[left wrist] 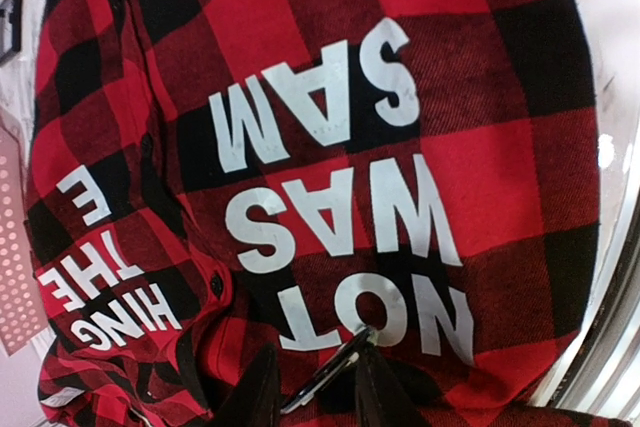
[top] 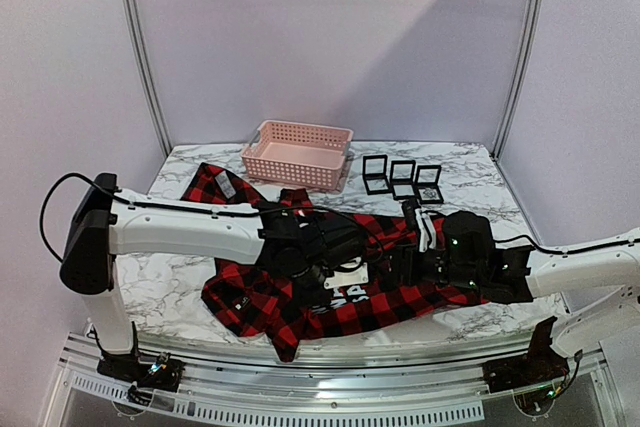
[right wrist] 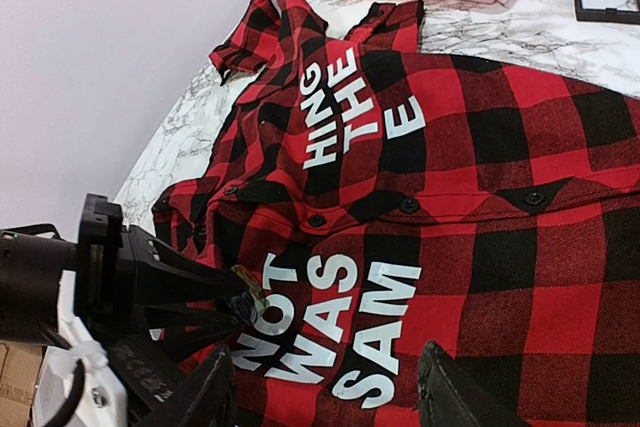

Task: Remove the brooch from the garment
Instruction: Pick up the brooch from the flattened clothing.

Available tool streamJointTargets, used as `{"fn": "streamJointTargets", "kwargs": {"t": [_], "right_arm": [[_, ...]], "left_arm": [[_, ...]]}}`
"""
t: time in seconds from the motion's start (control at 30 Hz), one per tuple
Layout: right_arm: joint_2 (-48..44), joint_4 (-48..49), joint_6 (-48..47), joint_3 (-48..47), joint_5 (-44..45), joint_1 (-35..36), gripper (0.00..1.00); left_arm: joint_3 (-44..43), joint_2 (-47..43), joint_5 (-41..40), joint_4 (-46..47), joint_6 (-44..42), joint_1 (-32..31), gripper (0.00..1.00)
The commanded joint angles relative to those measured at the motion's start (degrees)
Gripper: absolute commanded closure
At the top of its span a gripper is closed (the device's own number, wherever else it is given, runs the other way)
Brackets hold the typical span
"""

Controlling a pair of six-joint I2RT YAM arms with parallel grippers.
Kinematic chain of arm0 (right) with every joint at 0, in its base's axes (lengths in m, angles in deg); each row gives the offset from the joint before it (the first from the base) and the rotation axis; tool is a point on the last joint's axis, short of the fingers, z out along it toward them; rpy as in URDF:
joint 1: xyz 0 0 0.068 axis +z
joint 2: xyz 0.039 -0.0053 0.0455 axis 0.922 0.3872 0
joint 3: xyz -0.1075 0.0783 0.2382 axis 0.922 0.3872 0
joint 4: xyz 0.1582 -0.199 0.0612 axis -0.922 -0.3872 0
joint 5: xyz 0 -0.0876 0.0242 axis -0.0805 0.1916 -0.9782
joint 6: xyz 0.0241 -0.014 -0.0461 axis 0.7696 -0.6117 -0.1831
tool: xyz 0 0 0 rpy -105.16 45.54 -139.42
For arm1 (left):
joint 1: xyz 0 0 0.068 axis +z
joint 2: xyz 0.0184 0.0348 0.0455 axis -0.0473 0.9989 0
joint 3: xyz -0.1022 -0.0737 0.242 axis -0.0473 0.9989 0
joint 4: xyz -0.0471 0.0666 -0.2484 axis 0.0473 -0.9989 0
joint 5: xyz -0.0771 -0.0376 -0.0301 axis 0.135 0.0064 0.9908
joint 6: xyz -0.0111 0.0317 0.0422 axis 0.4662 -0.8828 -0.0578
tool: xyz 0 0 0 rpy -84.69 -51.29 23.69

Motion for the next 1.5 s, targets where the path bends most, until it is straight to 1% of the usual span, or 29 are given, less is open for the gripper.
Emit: {"fn": "streamJointTargets", "kwargs": {"t": [0.0,0.07,0.13,0.2,0.3,0.5,0.63,0.8,1.03,1.23,1.47], "right_arm": [[0.1,1.6,0.5,0.1,-1.5,0.3,0.39],[0.1,1.6,0.6,0.1,-1.5,0.2,0.39],[-0.1,1.6,0.7,0.1,-1.5,0.2,0.39],[-0.3,1.6,0.8,0.2,-1.3,0.2,0.39],[-0.3,1.6,0.9,0.3,-1.3,0.2,0.39],[-0.1,1.7,1.1,0.4,-1.2,0.2,0.39],[-0.4,1.7,1.2,0.5,-1.1,0.2,0.39],[-0.6,2.1,1.1,0.4,-1.4,0.2,0.39],[0.3,7.9,0.6,1.0,-4.9,0.3,0.39],[3.7,12.6,0.3,0.2,-9.1,0.3,0.40],[9.4,14.5,-1.5,-2.9,-14.1,1.6,0.41]], "left_arm": [[-1.1,1.8,-0.7,0.7,-0.5,-0.9,0.73],[-1.1,2.0,-0.8,0.5,-0.5,-0.9,0.73],[-0.9,2.2,-1.1,0.4,-0.4,-0.9,0.76],[-0.9,2.1,-1.3,0.6,-0.3,-0.9,0.79],[-0.8,1.8,-1.6,0.5,-0.3,-0.9,0.86],[0.0,1.2,-2.1,0.0,0.9,-0.9,0.93],[2.3,-0.1,-1.6,0.2,3.0,-0.9,0.99],[6.7,-4.3,-0.4,2.4,6.9,-0.7,1.00],[16.0,-14.1,-2.4,12.5,16.6,0.5,1.00],[24.5,-23.8,-1.2,24.3,24.7,2.1,1.00],[33.9,-33.1,2.6,37.8,30.4,4.2,1.00]]}}
